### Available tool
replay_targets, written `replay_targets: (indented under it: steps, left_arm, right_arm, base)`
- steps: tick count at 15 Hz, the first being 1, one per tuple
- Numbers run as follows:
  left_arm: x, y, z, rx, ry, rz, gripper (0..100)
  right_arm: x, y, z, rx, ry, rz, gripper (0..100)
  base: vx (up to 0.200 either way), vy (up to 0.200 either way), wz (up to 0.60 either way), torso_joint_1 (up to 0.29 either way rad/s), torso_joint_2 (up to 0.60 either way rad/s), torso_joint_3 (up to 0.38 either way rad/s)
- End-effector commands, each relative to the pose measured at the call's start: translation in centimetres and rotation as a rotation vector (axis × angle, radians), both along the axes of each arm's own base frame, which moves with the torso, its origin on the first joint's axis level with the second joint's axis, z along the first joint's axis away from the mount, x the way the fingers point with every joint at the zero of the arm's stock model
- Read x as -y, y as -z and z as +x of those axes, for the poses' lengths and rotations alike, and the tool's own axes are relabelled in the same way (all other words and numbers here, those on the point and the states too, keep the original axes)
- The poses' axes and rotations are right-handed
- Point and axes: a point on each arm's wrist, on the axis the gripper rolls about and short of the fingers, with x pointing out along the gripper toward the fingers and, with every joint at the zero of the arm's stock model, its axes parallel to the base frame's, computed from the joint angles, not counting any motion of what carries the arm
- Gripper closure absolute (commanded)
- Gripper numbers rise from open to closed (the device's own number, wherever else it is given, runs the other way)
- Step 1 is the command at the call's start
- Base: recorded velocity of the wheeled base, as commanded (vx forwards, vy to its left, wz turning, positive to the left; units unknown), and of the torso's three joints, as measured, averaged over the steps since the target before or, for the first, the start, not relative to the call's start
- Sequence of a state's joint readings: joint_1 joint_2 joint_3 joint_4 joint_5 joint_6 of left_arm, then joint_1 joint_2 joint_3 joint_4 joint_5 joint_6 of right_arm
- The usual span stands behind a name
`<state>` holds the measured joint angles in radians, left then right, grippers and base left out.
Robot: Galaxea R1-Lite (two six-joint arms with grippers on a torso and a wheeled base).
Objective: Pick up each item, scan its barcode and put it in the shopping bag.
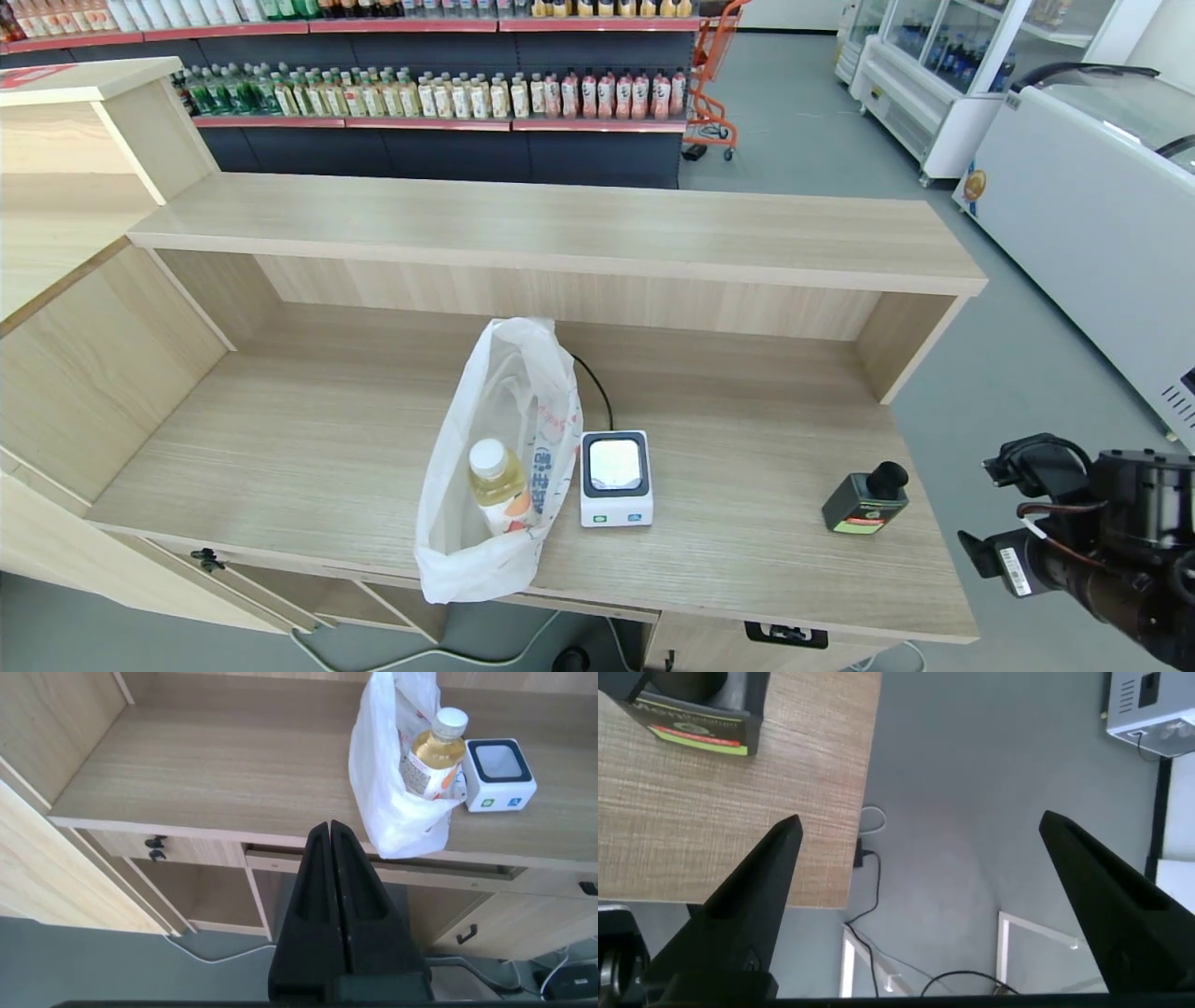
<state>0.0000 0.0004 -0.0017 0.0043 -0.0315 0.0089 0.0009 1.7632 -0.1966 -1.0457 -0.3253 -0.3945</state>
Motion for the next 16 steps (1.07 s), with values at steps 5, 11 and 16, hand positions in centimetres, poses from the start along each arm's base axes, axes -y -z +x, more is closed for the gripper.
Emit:
replay_targets:
  steps: [5,11,16]
  left_arm:
    - [0.0,0.0,0.0,0.000,-0.001,0.000,100]
    - [0.0,0.0,0.0,0.000,0.001,0.000,100]
    - [0.0,0.0,0.0,0.001,-0.001,0.000,100]
  right_arm:
    - [-0.6,3.9,3.1,-0.056,-0.089,0.024,0]
    - [-1.7,4.8,5.8,-0.008,-0.148,0.034,0]
    - [-2.7,5.9,7.7,0.017,-0.176,0.037,0]
  base:
    - [0.000,0.000,0.00,0.000,0.00,0.000]
    - [0.000,0.000,0.00,0.000,0.00,0.000]
    - [0.000,0.000,0.00,0.000,0.00,0.000]
